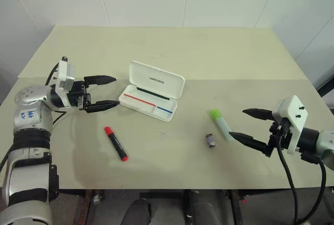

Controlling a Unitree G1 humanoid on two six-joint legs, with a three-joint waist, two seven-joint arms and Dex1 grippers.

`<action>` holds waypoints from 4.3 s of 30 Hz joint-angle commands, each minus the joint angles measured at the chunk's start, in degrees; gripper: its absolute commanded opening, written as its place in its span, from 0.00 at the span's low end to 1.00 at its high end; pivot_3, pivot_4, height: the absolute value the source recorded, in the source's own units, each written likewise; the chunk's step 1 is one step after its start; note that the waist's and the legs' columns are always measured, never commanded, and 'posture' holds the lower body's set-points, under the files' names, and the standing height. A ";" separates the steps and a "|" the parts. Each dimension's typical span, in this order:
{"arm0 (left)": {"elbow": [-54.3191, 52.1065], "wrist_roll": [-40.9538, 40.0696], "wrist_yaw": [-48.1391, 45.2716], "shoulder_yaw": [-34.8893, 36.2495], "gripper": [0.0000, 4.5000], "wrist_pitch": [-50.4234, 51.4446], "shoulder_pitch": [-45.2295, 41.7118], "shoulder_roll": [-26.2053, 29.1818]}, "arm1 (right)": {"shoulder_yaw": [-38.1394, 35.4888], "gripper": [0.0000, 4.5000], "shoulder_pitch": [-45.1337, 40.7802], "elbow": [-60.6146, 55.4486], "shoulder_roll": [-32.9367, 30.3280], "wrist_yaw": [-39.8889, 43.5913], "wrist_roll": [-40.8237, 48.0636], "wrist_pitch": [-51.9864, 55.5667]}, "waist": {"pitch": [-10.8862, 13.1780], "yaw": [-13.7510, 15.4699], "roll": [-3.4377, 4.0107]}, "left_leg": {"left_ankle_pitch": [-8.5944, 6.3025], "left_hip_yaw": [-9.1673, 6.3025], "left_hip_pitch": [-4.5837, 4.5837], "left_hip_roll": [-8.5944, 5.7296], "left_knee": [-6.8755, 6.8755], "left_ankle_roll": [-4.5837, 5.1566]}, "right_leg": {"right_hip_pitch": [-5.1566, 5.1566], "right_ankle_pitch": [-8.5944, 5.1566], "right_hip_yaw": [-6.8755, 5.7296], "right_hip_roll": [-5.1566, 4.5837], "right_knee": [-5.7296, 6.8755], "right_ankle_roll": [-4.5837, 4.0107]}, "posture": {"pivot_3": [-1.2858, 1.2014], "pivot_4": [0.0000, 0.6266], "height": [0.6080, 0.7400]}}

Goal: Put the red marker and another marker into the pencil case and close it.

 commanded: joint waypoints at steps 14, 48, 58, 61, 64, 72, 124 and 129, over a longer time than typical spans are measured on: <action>1.33 0.83 -4.50 -2.57 0.99 -0.97 -2.14 -2.23 | -3.87 1.00 2.84 -8.61 3.72 -6.57 5.21 1.89 | 0.00 -0.01 -0.01 | 0.00 0.02 0.01 0.01 0.21 0.01 | 0.03 0.06 0.07 0.02 0.01 0.01 | 0.52 0.24 1.00; 31.74 20.16 -4.20 -10.49 0.99 -18.67 -19.22 -11.06 | 8.53 1.00 8.08 -15.33 15.30 -14.83 0.15 -5.27 | 0.02 0.53 -0.14 | 0.00 0.10 -0.10 0.01 0.50 0.12 | 0.10 0.33 0.25 0.17 -0.13 0.17 | 0.52 0.24 1.00; 33.76 27.10 -2.77 -13.76 0.99 -20.41 -19.27 -9.69 | 7.33 1.00 11.58 -17.03 15.93 -16.40 -1.20 -6.27 | 0.03 0.52 -0.14 | 0.00 0.11 -0.10 0.00 0.50 0.12 | 0.10 0.34 0.28 0.19 -0.13 0.18 | 0.52 0.24 1.00; 34.03 27.99 -2.68 -13.98 0.99 -20.04 -19.47 -9.70 | 7.15 1.00 12.54 -17.59 16.15 -16.88 -1.42 -6.48 | 0.03 0.53 -0.14 | 0.00 0.13 -0.09 0.00 0.50 0.12 | 0.10 0.34 0.31 0.19 -0.13 0.19 | 0.52 0.24 1.00; 34.53 30.09 -1.22 -15.06 0.99 -19.46 -19.55 -9.47 | 7.14 1.00 13.64 -18.25 16.45 -17.44 -1.74 -6.82 | 0.03 0.49 -0.14 | 0.00 0.12 -0.09 0.00 0.50 0.12 | 0.10 0.34 0.31 0.20 -0.12 0.18 | 0.52 0.24 1.00; 35.38 34.63 3.15 -17.06 0.99 -18.86 -20.05 -9.60 | 6.80 1.00 15.45 -19.53 16.62 -18.31 -2.03 -7.23 | 0.01 0.13 -0.16 | 0.00 0.13 -0.02 0.00 0.50 0.13 | 0.18 0.34 0.35 0.20 -0.12 0.19 | 0.52 0.24 1.00; 34.30 36.10 13.35 -13.31 0.00 -22.60 -22.41 -11.52 | 3.83 1.00 9.42 -14.48 12.77 -15.80 -0.92 -6.18 | 0.05 0.11 -0.23 | -0.13 0.35 0.69 0.13 0.28 0.37 | 0.95 0.40 0.56 0.35 -0.54 0.20 | 0.52 0.24 1.00; 31.30 32.70 11.70 -11.41 0.00 -23.94 -21.18 -13.33 | 1.58 1.00 10.15 -13.83 11.61 -13.79 -0.10 -6.08 | 0.09 0.38 -0.30 | -0.15 0.31 0.58 0.11 0.29 0.40 | 0.92 0.45 0.55 0.33 -0.56 0.29 | 0.52 0.24 1.00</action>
